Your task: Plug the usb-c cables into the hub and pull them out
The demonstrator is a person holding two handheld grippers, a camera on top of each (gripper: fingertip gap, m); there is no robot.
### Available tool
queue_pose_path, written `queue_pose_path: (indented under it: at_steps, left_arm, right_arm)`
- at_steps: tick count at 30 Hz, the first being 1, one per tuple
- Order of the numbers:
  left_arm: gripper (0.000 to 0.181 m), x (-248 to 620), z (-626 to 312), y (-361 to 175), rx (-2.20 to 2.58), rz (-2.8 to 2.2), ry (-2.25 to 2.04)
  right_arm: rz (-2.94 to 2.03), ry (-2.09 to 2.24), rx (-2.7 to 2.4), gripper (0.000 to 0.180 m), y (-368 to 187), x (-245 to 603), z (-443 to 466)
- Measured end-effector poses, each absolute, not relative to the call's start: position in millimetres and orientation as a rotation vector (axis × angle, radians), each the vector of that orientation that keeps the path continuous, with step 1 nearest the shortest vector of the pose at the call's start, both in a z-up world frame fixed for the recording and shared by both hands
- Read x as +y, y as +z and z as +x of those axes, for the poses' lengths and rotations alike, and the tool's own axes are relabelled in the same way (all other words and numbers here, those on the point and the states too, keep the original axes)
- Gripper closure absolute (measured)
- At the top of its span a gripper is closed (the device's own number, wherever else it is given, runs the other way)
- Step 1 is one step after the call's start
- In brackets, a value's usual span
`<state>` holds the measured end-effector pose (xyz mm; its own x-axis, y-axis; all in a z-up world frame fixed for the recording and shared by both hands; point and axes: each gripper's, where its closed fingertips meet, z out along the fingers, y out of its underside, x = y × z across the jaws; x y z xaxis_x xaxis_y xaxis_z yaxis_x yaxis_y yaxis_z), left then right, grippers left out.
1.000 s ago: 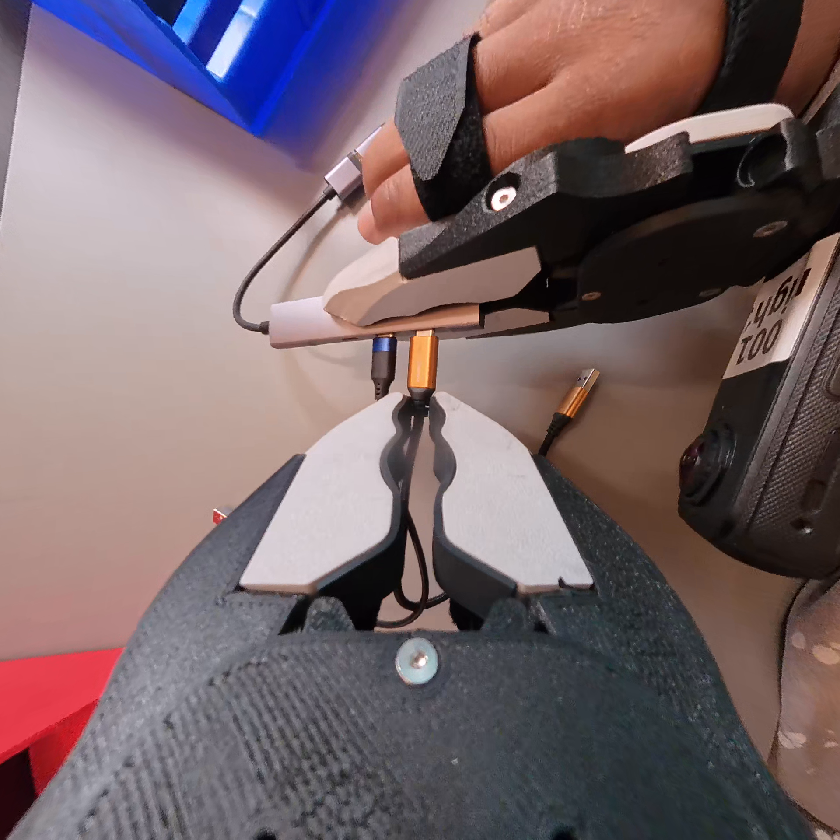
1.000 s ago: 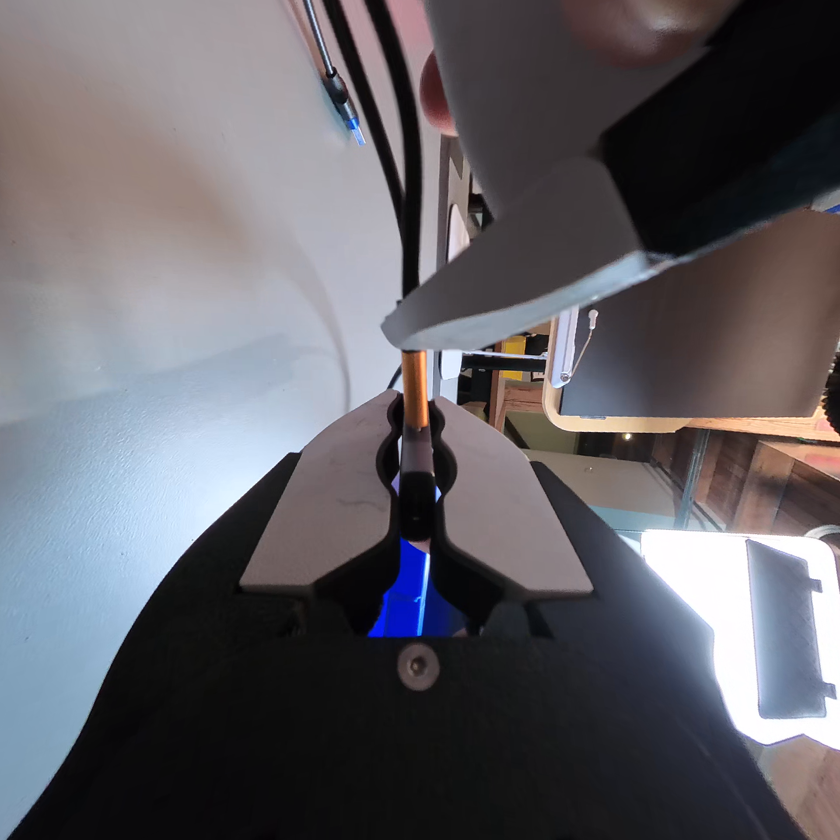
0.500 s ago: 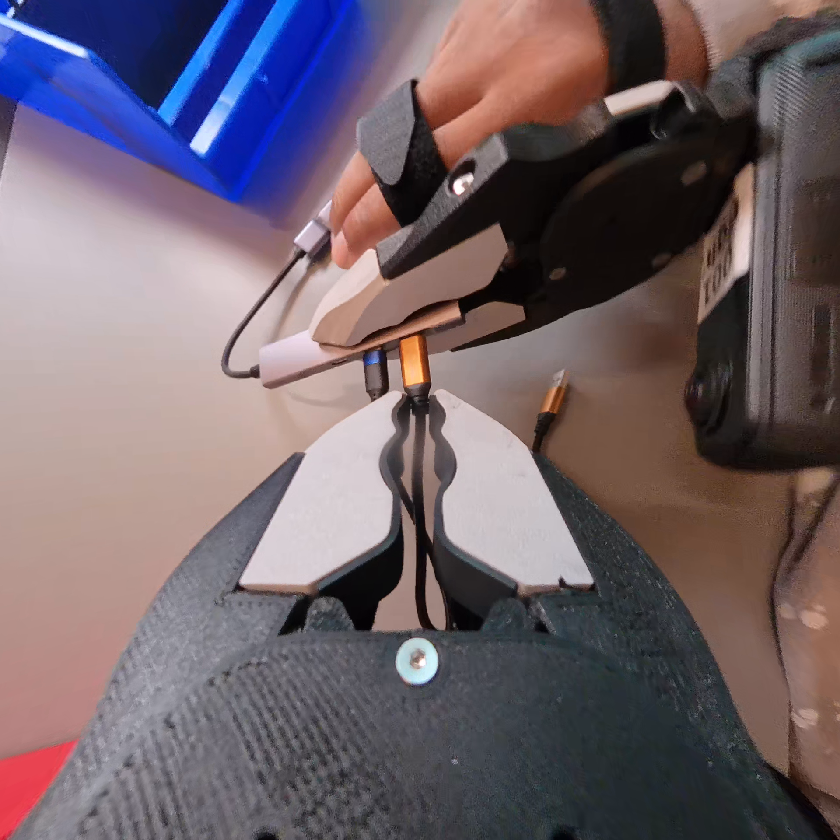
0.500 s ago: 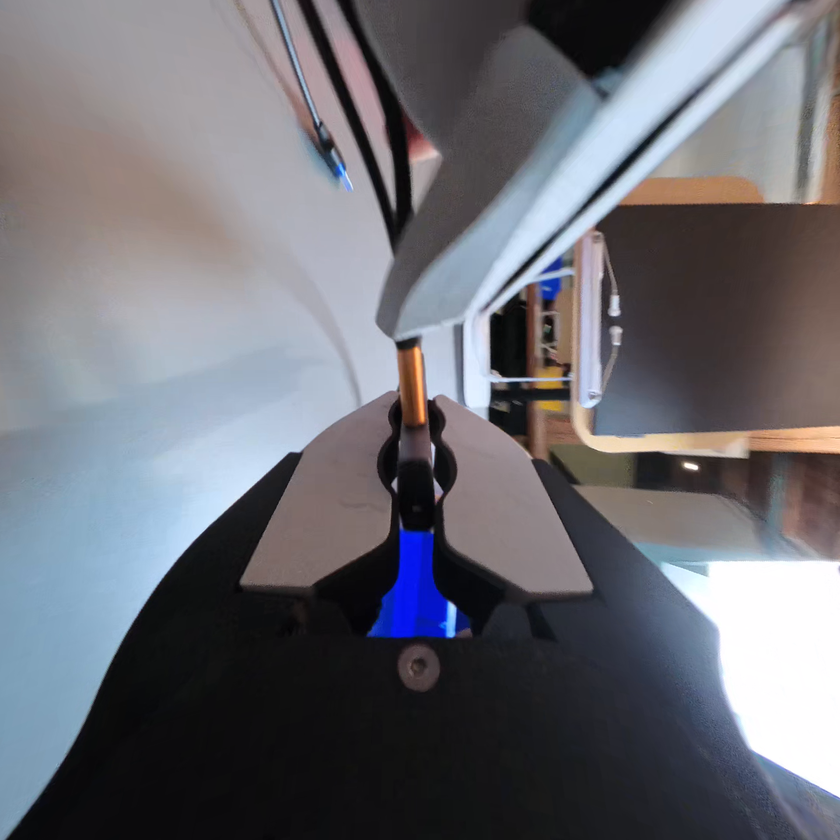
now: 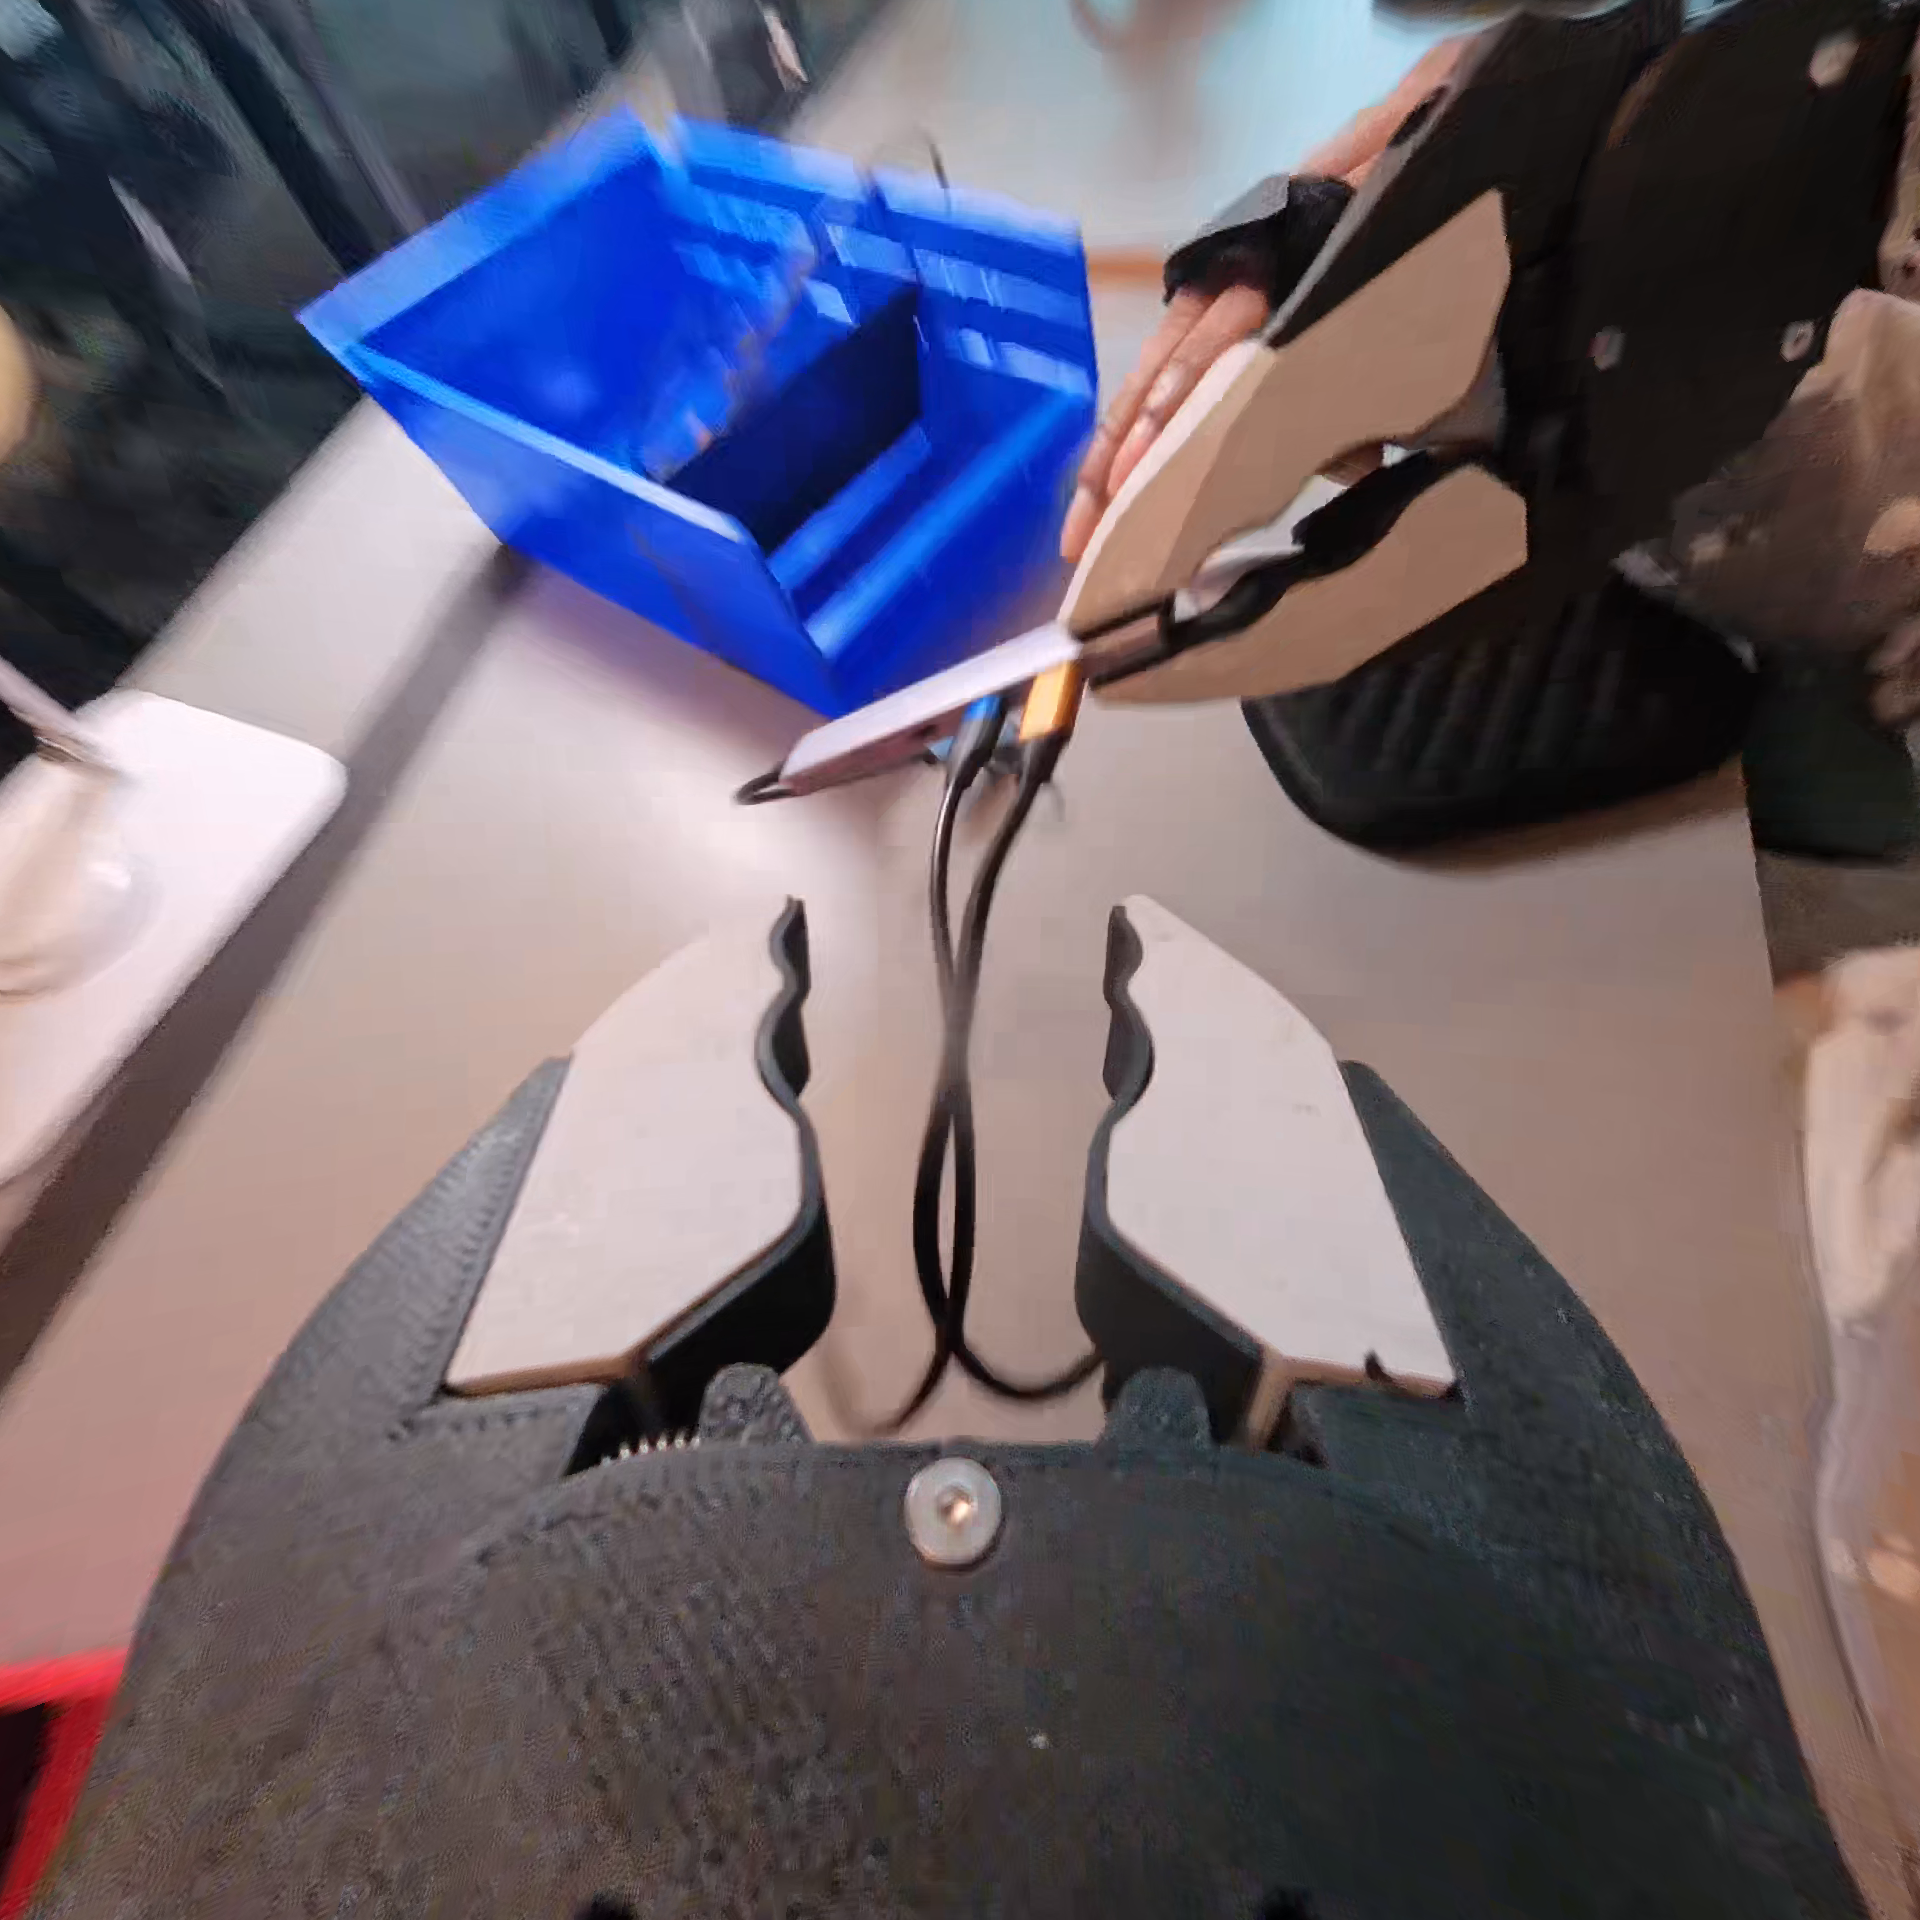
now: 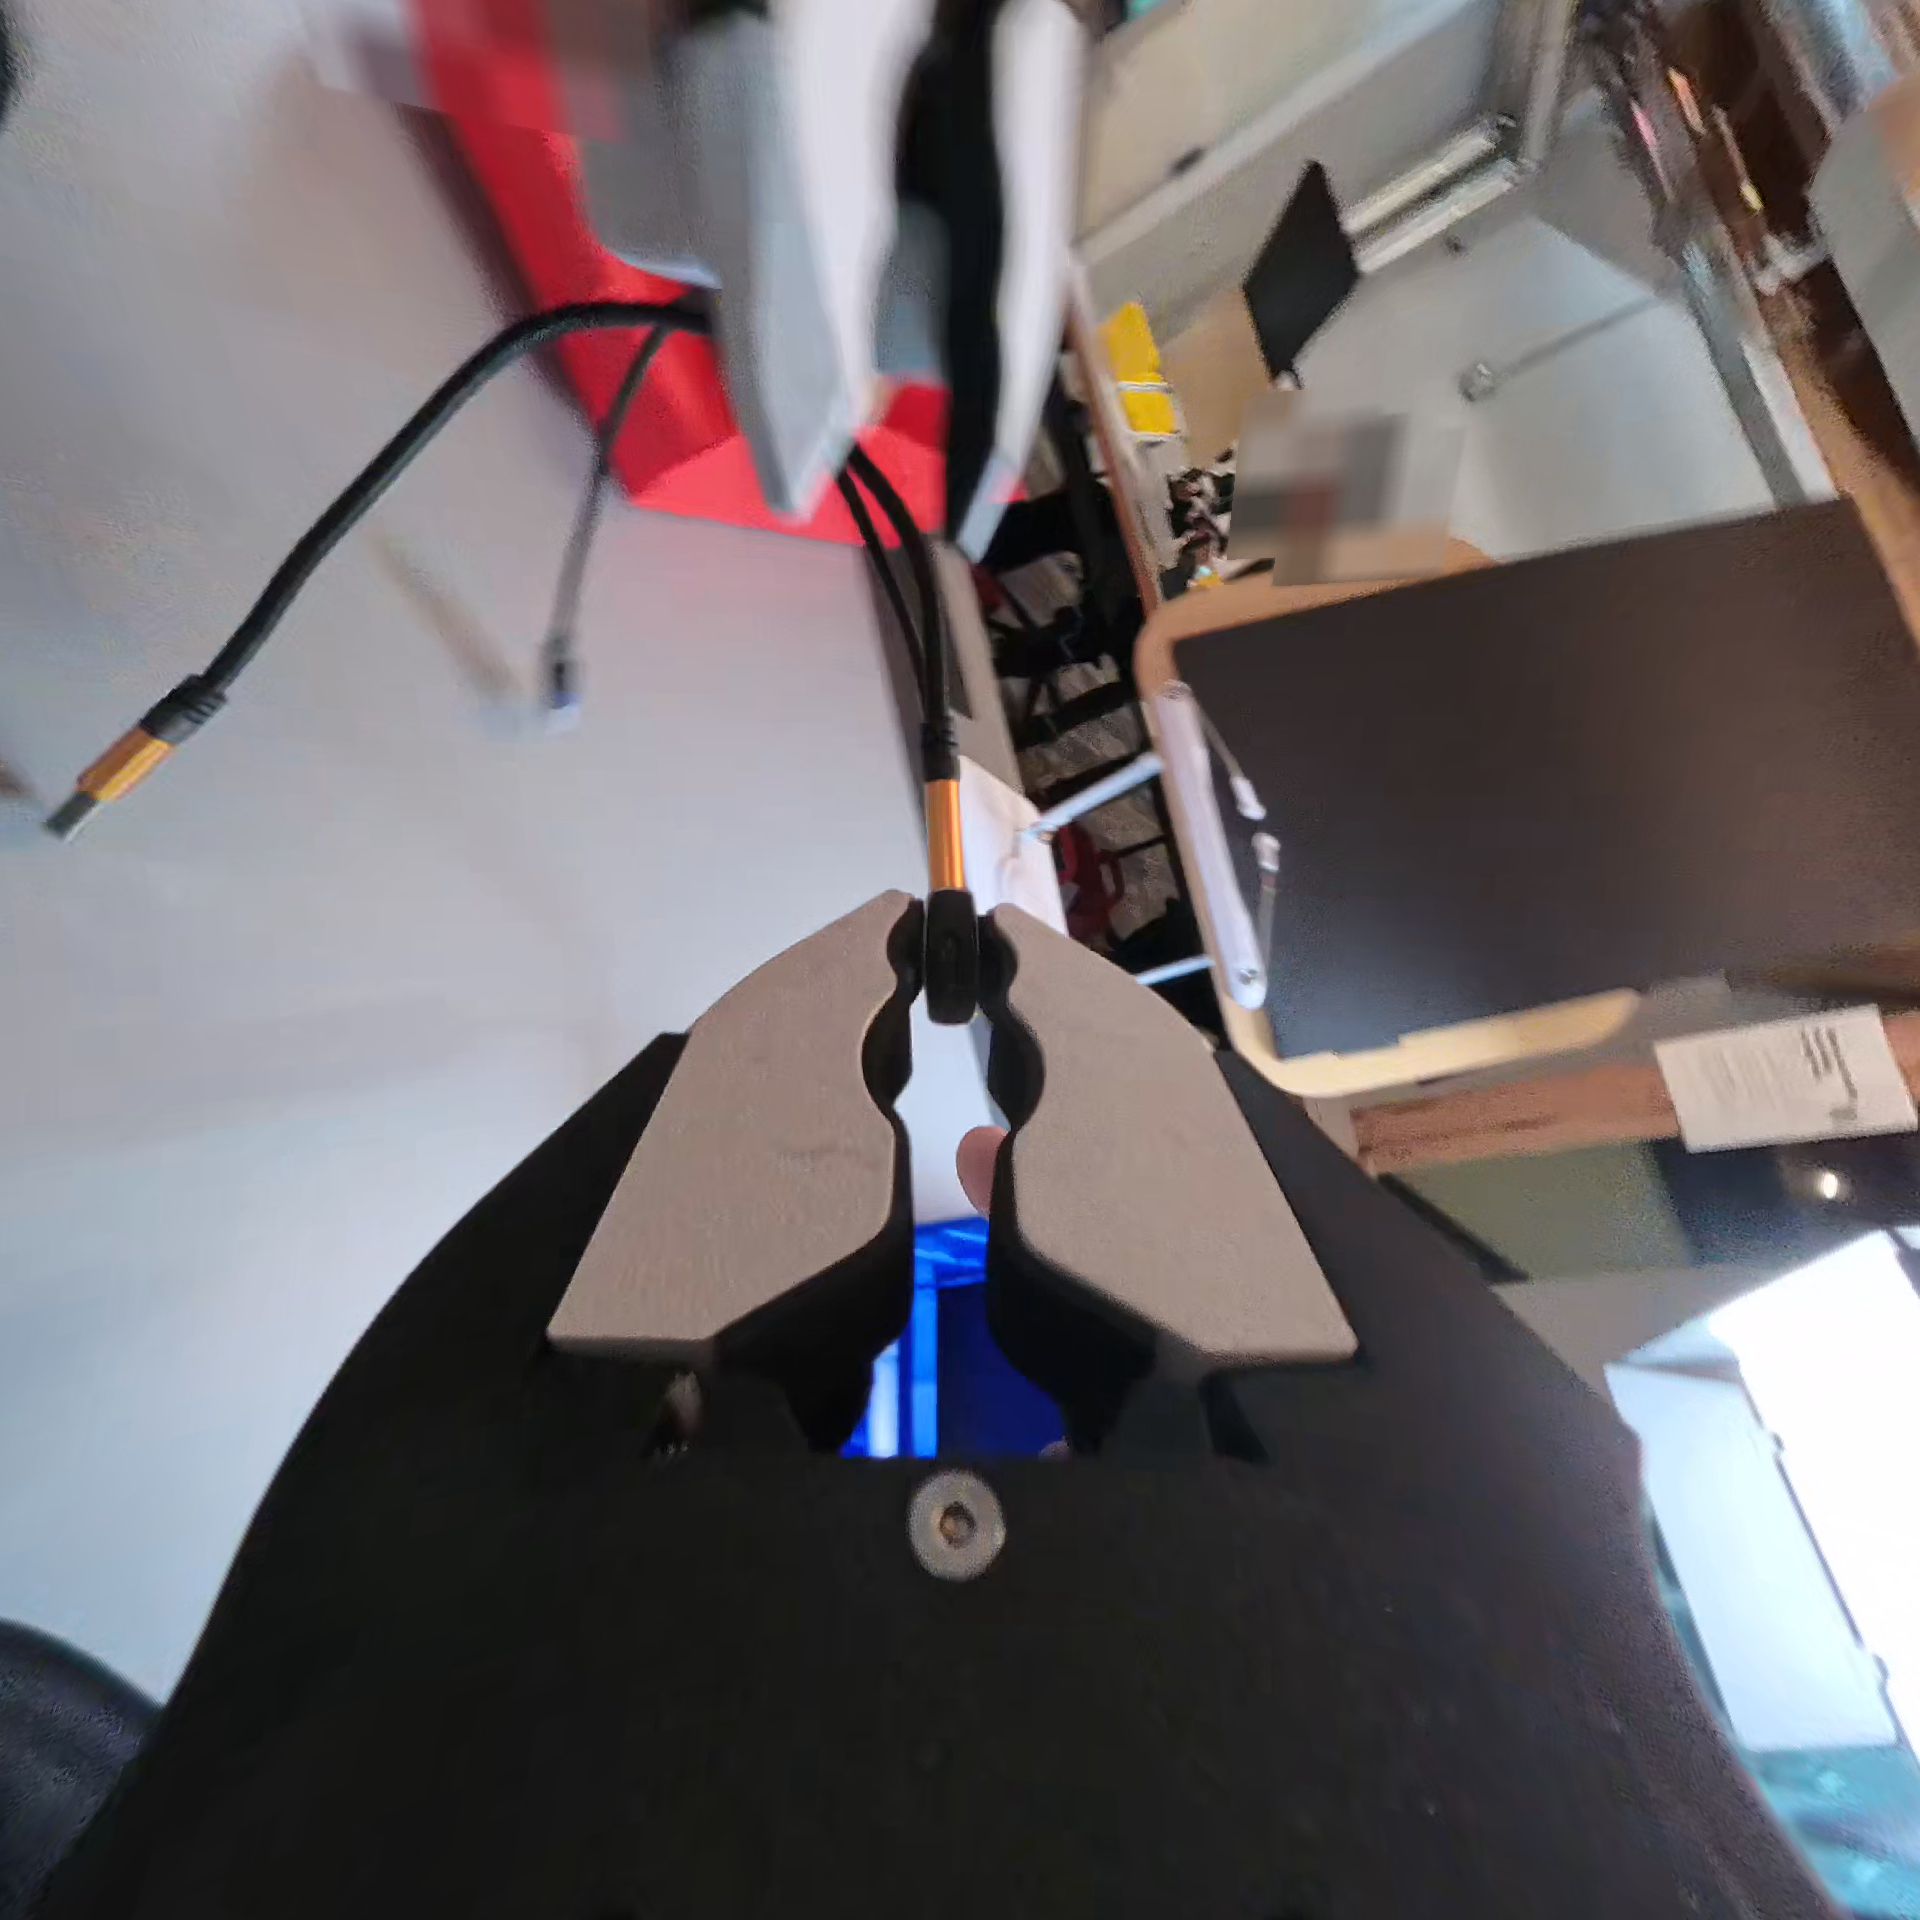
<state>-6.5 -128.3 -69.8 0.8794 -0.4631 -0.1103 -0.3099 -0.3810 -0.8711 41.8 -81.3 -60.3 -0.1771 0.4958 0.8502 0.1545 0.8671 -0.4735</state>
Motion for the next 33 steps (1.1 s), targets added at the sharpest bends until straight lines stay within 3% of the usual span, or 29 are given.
queue_pose_path:
  at_steps: [1, 6, 9, 13, 24, 33]
  left_arm:
    - [0.129, -132, -15, -52, 0.522, -1.933, -0.164]
    - [0.133, -156, -58, -18, 0.362, -1.803, -0.069]
    - [0.135, -169, -73, -38, 0.321, -1.811, -0.038]
    - [0.134, -186, -85, -78, 0.269, -1.860, -0.077]
    - [0.135, -212, -96, -129, 0.233, -1.944, -0.071]
    - [0.135, -213, -101, -134, 0.225, -1.950, -0.035]
  right_arm:
    - [-0.542, 0.348, -1.713, 0.170, -39, -68, 46]
    - [-0.774, 0.341, -1.603, 0.170, 59, 22, 66]
    - [-0.844, 0.271, -1.521, 0.171, 99, 75, 71]
    - [-0.949, 0.173, -1.431, 0.171, 111, 144, 68]
    - [-1.238, 0.236, -1.429, 0.170, 31, 234, 28]
    - [-1.494, 0.026, -1.861, 0.170, -103, 232, 26]
